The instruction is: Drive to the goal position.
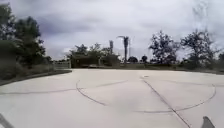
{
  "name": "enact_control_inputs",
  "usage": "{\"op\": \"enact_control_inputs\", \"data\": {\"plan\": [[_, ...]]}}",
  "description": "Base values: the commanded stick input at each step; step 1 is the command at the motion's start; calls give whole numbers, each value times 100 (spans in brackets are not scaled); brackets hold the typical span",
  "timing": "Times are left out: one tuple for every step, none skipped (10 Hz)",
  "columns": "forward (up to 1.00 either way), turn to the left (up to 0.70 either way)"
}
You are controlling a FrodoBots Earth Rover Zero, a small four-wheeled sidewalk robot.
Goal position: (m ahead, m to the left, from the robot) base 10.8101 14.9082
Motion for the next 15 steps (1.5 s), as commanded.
{"op": "enact_control_inputs", "data": {"plan": [[85, 0], [85, 0], [85, 0], [85, 0], [85, 0], [85, 0], [85, 8], [85, 32], [85, 34], [85, 34], [85, 10], [85, 3], [85, 0], [85, 0], [85, 0]]}}
